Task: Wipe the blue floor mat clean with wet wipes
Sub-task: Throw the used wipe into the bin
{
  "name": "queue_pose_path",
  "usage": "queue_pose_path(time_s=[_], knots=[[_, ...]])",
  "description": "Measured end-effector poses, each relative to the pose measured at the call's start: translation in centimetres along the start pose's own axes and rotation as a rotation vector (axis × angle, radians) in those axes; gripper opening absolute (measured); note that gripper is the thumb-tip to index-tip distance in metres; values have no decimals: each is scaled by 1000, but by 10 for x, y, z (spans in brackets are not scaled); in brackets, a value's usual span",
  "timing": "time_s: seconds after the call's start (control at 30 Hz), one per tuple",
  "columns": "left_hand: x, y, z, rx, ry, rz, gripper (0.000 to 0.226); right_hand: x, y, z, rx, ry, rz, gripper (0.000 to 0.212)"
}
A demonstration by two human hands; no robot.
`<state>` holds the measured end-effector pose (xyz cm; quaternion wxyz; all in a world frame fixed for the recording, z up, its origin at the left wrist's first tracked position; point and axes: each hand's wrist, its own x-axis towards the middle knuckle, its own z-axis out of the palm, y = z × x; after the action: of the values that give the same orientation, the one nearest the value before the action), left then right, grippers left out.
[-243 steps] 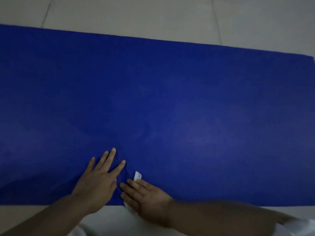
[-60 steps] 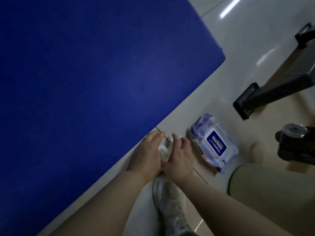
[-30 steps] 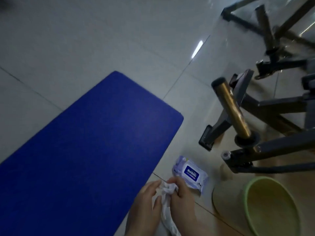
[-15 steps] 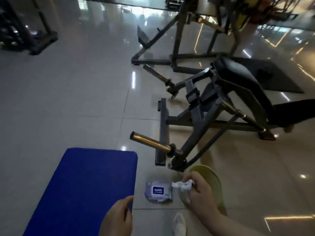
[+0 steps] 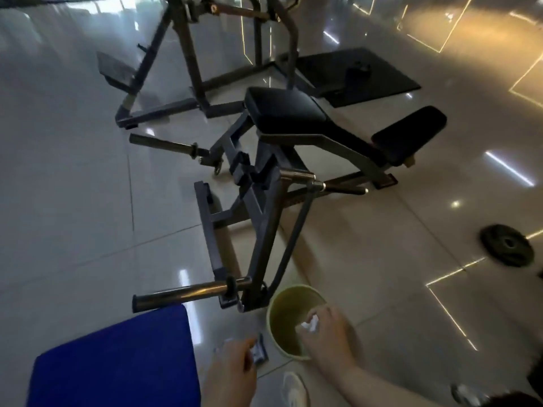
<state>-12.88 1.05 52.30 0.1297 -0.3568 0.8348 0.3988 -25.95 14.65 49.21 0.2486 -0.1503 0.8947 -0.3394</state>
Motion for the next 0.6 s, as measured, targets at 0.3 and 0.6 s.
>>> queue_pose_path(time_s=[0.3, 0.6], knots=[[114, 50, 35, 59, -76, 153, 31, 96, 46, 29, -14, 51, 188, 7], [185, 25, 69, 171, -287, 178, 30, 158, 96, 91, 127, -16, 469, 29]])
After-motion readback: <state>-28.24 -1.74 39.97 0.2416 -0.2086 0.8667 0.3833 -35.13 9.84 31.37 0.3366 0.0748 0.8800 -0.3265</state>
